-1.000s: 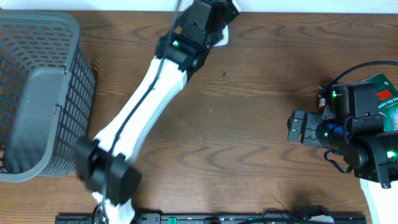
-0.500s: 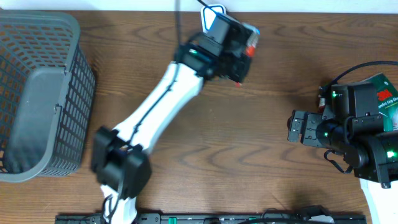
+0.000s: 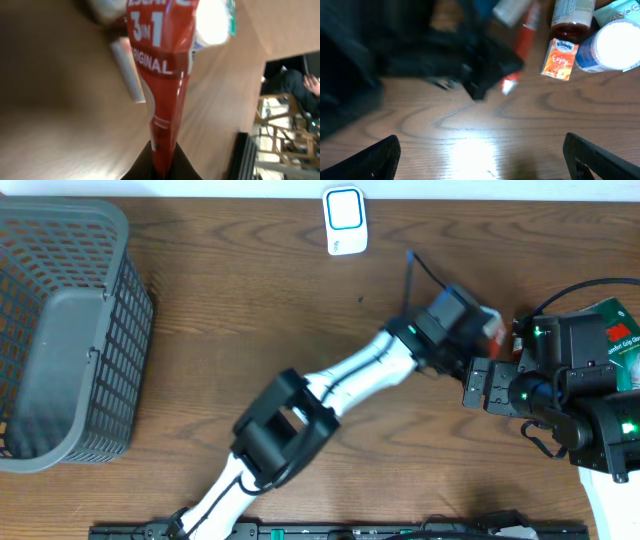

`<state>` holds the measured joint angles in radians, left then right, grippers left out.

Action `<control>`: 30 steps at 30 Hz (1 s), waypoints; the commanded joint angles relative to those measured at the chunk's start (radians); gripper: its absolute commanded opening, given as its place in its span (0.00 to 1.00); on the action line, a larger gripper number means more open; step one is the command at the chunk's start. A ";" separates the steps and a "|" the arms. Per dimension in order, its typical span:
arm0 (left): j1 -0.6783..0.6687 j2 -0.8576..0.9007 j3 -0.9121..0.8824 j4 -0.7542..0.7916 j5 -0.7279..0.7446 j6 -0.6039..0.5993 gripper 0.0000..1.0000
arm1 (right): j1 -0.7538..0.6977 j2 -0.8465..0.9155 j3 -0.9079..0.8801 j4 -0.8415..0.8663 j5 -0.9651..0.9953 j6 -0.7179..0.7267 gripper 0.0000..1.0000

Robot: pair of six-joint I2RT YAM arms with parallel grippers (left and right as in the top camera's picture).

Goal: Scan the item barcode
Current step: 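Move the packet right and drop it beside the tissue pack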

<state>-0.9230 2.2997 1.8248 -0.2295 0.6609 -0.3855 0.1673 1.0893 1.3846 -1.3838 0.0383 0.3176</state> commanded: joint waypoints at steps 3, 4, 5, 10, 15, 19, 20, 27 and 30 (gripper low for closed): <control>-0.033 0.007 0.002 0.037 -0.026 -0.027 0.63 | -0.010 -0.003 0.001 -0.001 0.009 -0.012 0.99; -0.035 0.007 0.002 0.037 -0.034 -0.022 0.71 | -0.010 -0.003 0.001 -0.001 0.009 -0.012 0.99; -0.036 0.007 0.002 0.037 -0.034 -0.011 0.73 | -0.010 -0.003 0.001 -0.001 0.010 -0.012 0.99; -0.035 0.006 0.002 0.037 -0.035 -0.008 0.75 | -0.010 -0.003 0.001 -0.001 0.009 -0.012 0.99; -0.018 -0.022 0.003 0.032 -0.095 0.003 0.75 | -0.010 -0.003 0.001 -0.001 0.009 -0.012 0.99; 0.011 -0.079 0.003 -0.006 -0.186 0.011 0.76 | -0.010 -0.003 0.001 -0.001 0.010 -0.012 0.99; 0.020 -0.098 0.003 -0.031 -0.223 0.011 0.76 | -0.010 -0.003 0.001 -0.001 0.010 -0.012 0.99; 0.105 -0.197 0.003 -0.297 -0.485 0.069 0.76 | -0.010 -0.003 0.001 0.000 0.010 -0.012 0.99; 0.156 -0.246 0.003 -0.449 -0.603 0.099 0.76 | -0.010 -0.003 0.001 -0.001 0.010 -0.012 0.99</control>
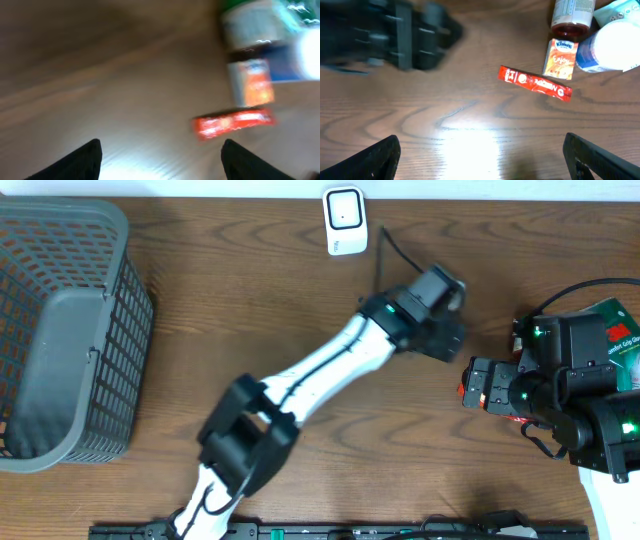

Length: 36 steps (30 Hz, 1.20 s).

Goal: Scan the item barcode

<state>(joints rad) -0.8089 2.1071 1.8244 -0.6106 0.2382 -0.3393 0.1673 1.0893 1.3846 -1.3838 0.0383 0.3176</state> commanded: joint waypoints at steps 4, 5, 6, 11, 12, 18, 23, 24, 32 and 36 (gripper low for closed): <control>0.125 -0.117 0.003 -0.227 -0.321 0.077 0.76 | -0.010 -0.003 0.001 -0.001 0.009 -0.012 0.99; 0.148 -0.133 0.003 -0.260 -0.341 0.077 0.76 | -0.010 -0.003 0.001 -0.001 0.009 -0.012 0.99; 0.173 -0.148 0.003 -0.289 -0.358 0.077 0.77 | -0.010 -0.003 0.001 -0.001 0.010 -0.012 0.99; 0.319 -0.204 0.003 -0.377 -0.364 0.080 0.77 | -0.010 -0.003 0.001 -0.001 0.010 -0.012 0.99; 0.349 -0.208 0.003 -0.381 -0.353 0.080 0.77 | -0.010 -0.003 0.001 -0.001 0.010 -0.012 0.99; 0.435 -0.209 0.003 -0.392 -0.303 0.080 0.77 | -0.010 -0.003 0.001 -0.001 0.010 -0.012 0.99; 0.451 -0.209 0.003 -0.404 -0.303 0.080 0.77 | -0.010 -0.003 0.001 -0.001 0.010 -0.012 0.99; 0.451 -0.209 0.003 -0.402 -0.303 0.080 0.77 | -0.010 -0.003 0.001 -0.001 0.009 -0.012 0.99; 0.451 -0.209 0.003 -0.402 -0.303 0.080 0.77 | -0.010 -0.003 0.001 -0.001 0.010 -0.012 0.99; 0.451 -0.209 0.003 -0.402 -0.303 0.080 0.77 | -0.010 0.000 0.001 -0.001 0.010 -0.012 0.99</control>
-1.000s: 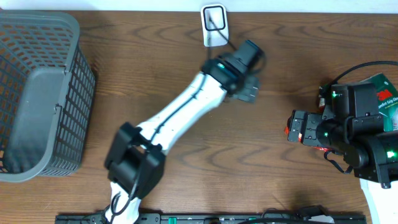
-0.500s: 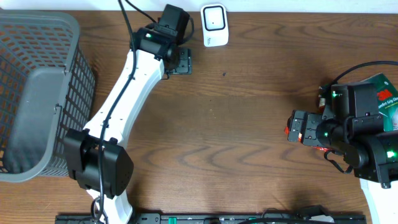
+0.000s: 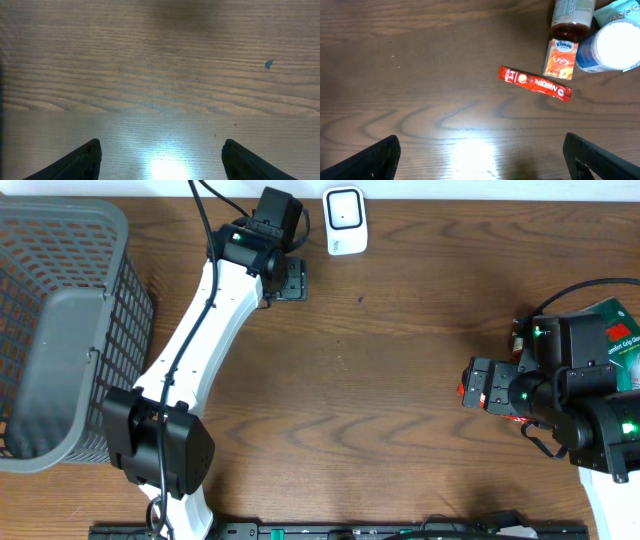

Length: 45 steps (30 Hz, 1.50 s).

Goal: Scan the item barcode

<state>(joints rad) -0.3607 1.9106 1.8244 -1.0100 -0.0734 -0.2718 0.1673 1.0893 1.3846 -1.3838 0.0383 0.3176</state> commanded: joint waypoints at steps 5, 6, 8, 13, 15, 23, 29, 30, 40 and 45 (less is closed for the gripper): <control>0.002 -0.013 0.003 -0.003 0.009 0.013 0.77 | -0.009 -0.022 0.001 0.000 0.009 -0.012 0.99; 0.002 -0.013 0.003 -0.003 0.009 0.013 0.77 | -0.009 -0.035 0.001 0.000 0.010 -0.012 0.99; 0.002 -0.013 0.003 -0.003 0.009 0.013 0.77 | -0.009 -0.075 0.001 0.009 0.039 -0.036 0.99; 0.002 -0.013 0.003 -0.003 0.009 0.013 0.77 | -0.009 -0.203 -0.005 0.133 0.095 -0.099 0.99; 0.002 -0.013 0.003 -0.003 0.009 0.013 0.77 | -0.009 -0.265 -0.030 0.227 0.095 -0.156 0.99; 0.002 -0.013 0.003 -0.003 0.009 0.013 0.77 | -0.011 -0.565 -0.340 0.698 0.093 -0.291 0.99; 0.002 -0.013 0.003 -0.003 0.009 0.013 0.77 | -0.027 -0.770 -0.597 0.983 0.085 -0.309 0.99; 0.002 -0.013 0.003 -0.003 0.009 0.013 0.77 | -0.035 -0.797 -0.637 1.030 0.081 -0.312 0.99; 0.002 -0.013 0.003 -0.003 0.009 0.013 0.78 | -0.098 -1.020 -1.036 1.543 -0.030 -0.360 0.99; 0.002 -0.013 0.003 -0.003 0.009 0.013 0.77 | -0.114 -1.078 -1.193 1.793 -0.063 -0.360 0.99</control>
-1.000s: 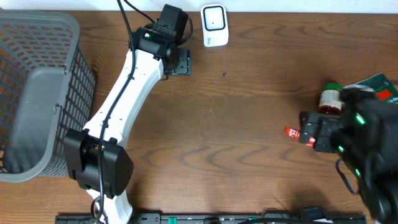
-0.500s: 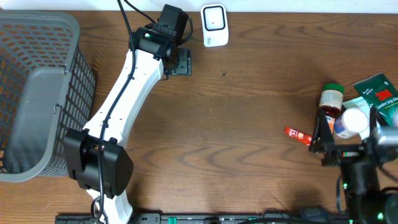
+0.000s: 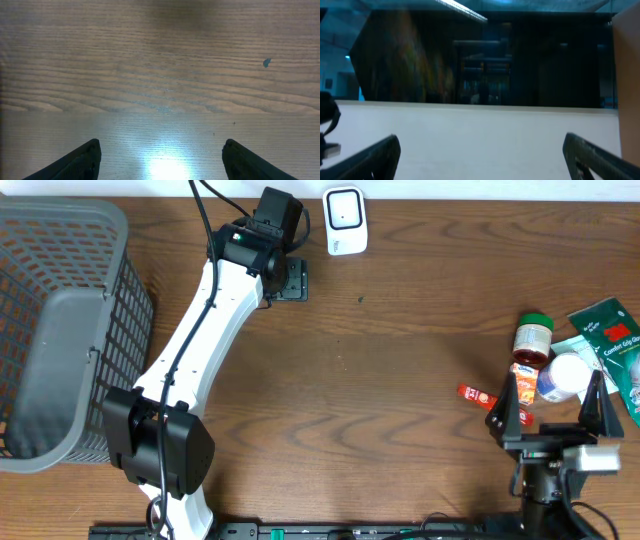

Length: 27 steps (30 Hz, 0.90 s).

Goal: Scan the item barcode

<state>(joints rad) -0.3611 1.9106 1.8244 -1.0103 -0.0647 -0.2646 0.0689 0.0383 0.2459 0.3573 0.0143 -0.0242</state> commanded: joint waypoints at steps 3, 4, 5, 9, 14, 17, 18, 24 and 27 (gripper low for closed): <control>0.003 -0.013 0.003 -0.003 0.001 0.005 0.77 | -0.028 -0.033 -0.123 0.157 -0.065 -0.018 0.99; 0.003 -0.013 0.003 -0.003 0.000 0.005 0.78 | -0.031 -0.033 -0.137 0.171 -0.072 -0.018 0.99; 0.003 -0.013 0.003 -0.003 0.000 0.005 0.78 | -0.035 -0.033 -0.153 0.180 -0.076 -0.017 0.99; 0.003 -0.013 0.003 -0.003 0.001 0.005 0.77 | -0.045 -0.033 -0.211 0.177 -0.088 -0.014 0.99; 0.003 -0.013 0.003 -0.003 0.000 0.005 0.77 | -0.046 -0.033 -0.241 0.124 -0.088 -0.015 0.99; 0.003 -0.013 0.003 -0.003 0.000 0.005 0.78 | -0.046 -0.033 -0.241 0.007 -0.096 -0.014 0.99; 0.003 -0.013 0.003 -0.003 0.001 0.005 0.77 | -0.046 -0.033 -0.241 -0.039 -0.096 -0.014 0.99; 0.003 -0.013 0.003 -0.003 0.001 0.005 0.78 | -0.046 -0.033 -0.241 -0.374 -0.095 -0.014 0.99; 0.003 -0.013 0.003 -0.003 0.001 0.005 0.77 | -0.046 -0.033 -0.241 -0.428 -0.093 -0.015 0.99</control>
<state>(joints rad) -0.3607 1.9106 1.8244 -1.0107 -0.0597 -0.2646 0.0376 0.0132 0.0063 -0.0650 -0.0750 -0.0334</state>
